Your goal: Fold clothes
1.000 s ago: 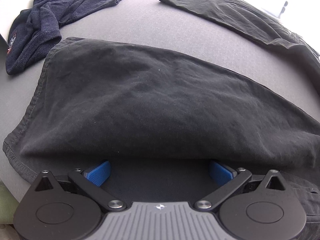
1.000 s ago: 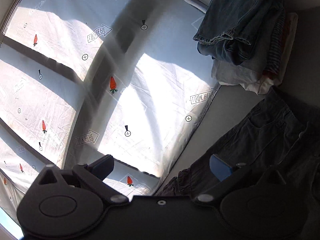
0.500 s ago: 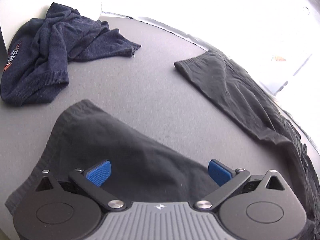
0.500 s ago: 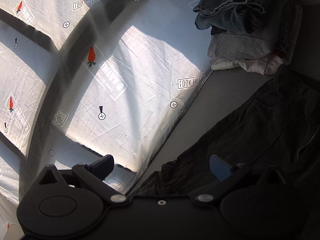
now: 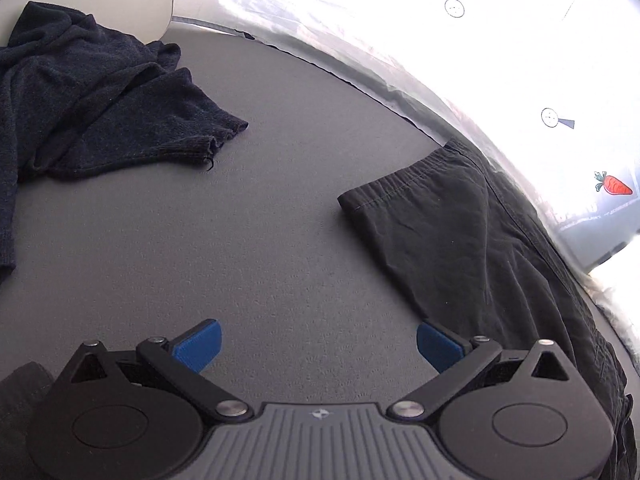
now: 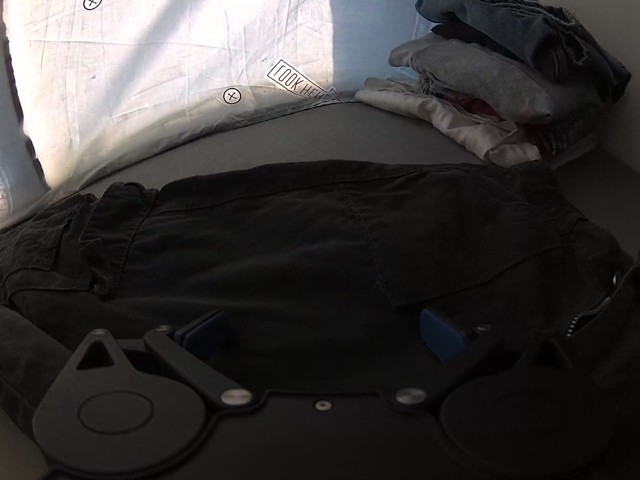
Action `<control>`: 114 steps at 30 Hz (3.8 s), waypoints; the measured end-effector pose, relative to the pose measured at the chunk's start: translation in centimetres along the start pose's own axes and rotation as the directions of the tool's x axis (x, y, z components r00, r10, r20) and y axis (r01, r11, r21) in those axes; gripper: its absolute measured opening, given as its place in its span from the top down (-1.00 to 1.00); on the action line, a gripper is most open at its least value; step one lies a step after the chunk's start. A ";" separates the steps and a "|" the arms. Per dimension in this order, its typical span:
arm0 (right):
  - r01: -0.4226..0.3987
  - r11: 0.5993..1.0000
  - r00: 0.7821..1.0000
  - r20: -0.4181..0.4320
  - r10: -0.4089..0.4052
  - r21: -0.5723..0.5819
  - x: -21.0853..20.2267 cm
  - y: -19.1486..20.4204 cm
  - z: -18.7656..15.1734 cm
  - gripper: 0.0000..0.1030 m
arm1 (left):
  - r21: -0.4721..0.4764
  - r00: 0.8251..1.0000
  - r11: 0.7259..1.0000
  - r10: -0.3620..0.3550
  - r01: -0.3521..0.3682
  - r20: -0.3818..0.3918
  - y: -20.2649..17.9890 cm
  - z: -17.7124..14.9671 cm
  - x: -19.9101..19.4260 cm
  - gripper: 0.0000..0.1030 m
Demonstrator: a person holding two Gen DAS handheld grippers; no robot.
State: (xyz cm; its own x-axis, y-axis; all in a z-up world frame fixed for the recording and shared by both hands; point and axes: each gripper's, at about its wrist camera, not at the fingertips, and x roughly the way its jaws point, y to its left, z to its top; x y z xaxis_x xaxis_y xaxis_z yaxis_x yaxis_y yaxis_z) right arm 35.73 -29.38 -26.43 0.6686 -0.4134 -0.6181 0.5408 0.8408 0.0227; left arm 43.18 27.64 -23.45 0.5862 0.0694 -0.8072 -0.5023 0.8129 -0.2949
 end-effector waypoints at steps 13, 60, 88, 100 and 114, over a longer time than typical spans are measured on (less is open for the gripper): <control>0.029 0.999 1.000 -0.011 -0.029 -0.020 0.2 0.9 0.5 -1.00 | 0.150 0.972 0.977 0.118 -0.149 0.201 -5.5 1.7 6.1 -0.41; -0.315 0.671 0.886 -0.045 0.461 0.671 -12.2 -23.2 -3.4 -0.59 | 0.298 1.000 0.954 0.019 -0.016 -0.006 0.8 -20.8 -15.1 -0.21; -0.286 0.376 0.866 0.070 0.495 0.881 -12.5 -30.2 -10.5 0.21 | 0.316 0.995 0.948 -0.006 0.038 -0.102 1.9 -24.8 -16.0 -0.45; -0.214 0.404 0.885 0.001 0.466 0.889 -11.4 -30.3 -10.7 0.66 | 0.427 0.994 0.904 0.028 0.020 -0.106 0.6 -25.6 -15.6 -0.65; -0.175 0.369 0.892 -0.011 0.451 0.913 -11.3 -30.8 -10.9 0.69 | 0.077 0.999 0.997 -0.015 0.019 -0.045 7.3 -22.0 -19.6 -0.51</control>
State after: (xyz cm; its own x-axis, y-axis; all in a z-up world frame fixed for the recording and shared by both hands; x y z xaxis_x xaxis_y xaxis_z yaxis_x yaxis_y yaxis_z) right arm 5.95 -46.79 -28.75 0.8349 0.0147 -0.5502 0.5484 0.0632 0.8338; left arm 14.03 19.54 -21.00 0.5648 0.0312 -0.8246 -0.4410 0.8560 -0.2697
